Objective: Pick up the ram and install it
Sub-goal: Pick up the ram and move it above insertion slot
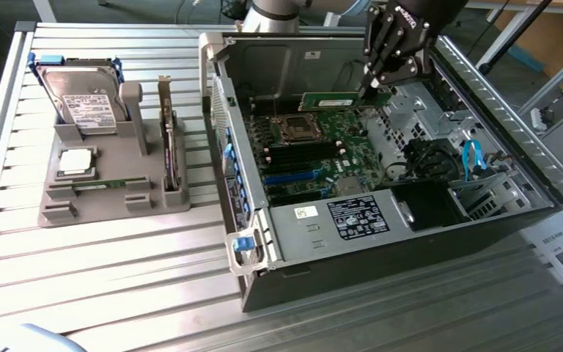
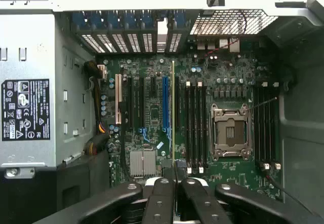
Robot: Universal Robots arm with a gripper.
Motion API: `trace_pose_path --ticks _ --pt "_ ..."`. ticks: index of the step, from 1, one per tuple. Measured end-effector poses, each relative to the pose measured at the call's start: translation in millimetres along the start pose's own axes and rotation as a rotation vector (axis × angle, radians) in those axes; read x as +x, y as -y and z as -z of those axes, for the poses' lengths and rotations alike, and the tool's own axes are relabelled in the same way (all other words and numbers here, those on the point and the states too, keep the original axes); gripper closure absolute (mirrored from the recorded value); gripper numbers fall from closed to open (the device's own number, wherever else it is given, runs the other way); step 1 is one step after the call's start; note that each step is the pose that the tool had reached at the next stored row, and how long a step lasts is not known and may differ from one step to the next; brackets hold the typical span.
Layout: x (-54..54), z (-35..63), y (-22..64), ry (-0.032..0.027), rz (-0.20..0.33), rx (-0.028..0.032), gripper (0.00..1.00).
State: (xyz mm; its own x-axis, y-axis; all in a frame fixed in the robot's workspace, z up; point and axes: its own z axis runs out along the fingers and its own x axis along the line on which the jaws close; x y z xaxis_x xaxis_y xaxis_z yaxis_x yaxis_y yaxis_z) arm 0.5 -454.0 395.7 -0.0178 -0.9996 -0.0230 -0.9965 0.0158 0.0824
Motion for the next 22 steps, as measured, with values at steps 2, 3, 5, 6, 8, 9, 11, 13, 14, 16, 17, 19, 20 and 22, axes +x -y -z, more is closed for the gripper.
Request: trace_pose_path --ticks 2,3,5,6,8,9,11,13,14,16,17,19,20,22 --pt "0.0 0.1 -0.3 -0.0003 0.001 0.0013 0.88" --pt "0.0 0.1 -0.3 -0.0003 0.002 0.0015 0.88" --pt "0.0 0.0 -0.3 -0.0001 0.001 0.0014 0.88" --pt "0.0 0.0 -0.3 -0.0002 0.001 0.0014 0.88" --pt "0.1 0.1 -0.3 -0.0002 0.001 0.0014 0.88" --pt "0.0 0.0 -0.3 -0.0002 0.001 0.0014 0.88" --pt "0.0 0.0 -0.5 -0.0002 0.001 0.0015 0.88" --pt "0.1 0.0 -0.8 -0.0002 0.001 0.0021 0.88" --pt "0.1 0.0 -1.1 -0.0001 0.001 0.0027 0.88" --pt "0.1 -0.1 -1.7 -0.0001 0.002 0.0038 0.88" --pt "0.1 -0.2 -2.2 0.0000 0.002 0.0044 0.88" --pt "0.1 -0.2 -2.6 -0.0001 0.002 0.0049 0.88" --pt "0.1 -0.2 -2.6 -0.0002 0.002 0.0049 0.88" --pt "0.1 -0.2 -2.7 -0.0002 0.002 0.0050 0.88"
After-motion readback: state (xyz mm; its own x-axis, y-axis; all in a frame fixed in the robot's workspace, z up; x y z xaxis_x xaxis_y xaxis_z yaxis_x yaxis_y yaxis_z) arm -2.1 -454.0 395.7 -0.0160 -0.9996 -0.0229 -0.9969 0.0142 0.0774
